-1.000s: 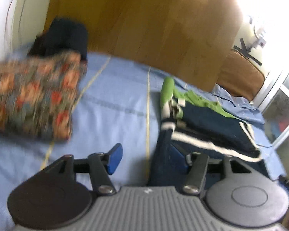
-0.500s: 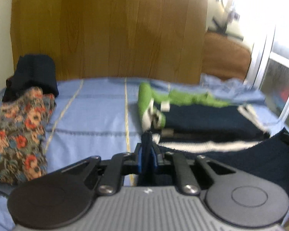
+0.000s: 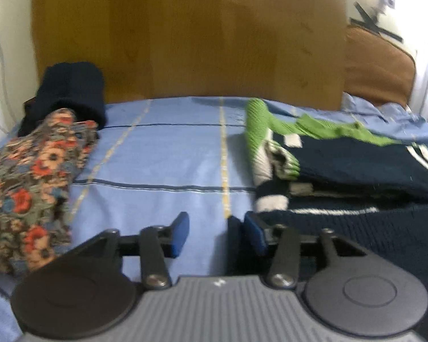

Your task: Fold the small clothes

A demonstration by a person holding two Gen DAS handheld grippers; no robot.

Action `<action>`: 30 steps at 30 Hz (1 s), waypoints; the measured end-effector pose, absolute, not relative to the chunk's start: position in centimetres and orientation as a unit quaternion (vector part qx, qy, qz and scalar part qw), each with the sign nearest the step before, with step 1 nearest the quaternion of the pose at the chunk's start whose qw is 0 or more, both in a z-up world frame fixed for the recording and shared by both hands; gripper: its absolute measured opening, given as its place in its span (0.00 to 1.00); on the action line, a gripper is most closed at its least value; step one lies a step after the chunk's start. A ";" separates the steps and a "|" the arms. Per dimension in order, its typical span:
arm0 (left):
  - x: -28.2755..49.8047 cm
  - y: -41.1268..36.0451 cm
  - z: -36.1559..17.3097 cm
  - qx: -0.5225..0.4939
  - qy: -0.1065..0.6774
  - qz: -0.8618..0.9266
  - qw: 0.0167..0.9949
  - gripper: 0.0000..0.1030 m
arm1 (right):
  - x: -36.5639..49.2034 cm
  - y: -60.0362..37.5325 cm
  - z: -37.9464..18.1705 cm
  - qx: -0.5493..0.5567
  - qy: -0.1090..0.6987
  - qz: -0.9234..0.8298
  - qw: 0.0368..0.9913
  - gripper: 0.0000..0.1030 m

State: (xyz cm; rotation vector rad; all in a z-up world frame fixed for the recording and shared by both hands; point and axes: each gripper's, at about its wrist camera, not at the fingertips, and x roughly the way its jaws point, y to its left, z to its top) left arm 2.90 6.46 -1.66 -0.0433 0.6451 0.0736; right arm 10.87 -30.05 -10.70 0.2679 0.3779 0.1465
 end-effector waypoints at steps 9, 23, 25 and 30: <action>4.1 5.2 -0.1 -0.009 0.272 0.055 0.961 0.63 | 12.7 -22.9 -9.2 0.126 0.174 0.169 0.962 0.42; 4.3 4.0 -2.6 0.016 0.262 0.060 0.963 0.65 | 15.4 -16.7 -10.6 0.094 0.236 0.200 0.946 0.44; 4.1 5.6 -2.3 -0.031 0.257 0.065 0.964 0.66 | 14.9 -15.6 -9.6 0.083 0.210 0.226 0.947 0.44; 4.2 10.1 -2.2 -0.145 0.254 0.108 0.950 0.66 | 15.7 -9.3 -7.5 -0.023 0.190 0.293 0.937 0.44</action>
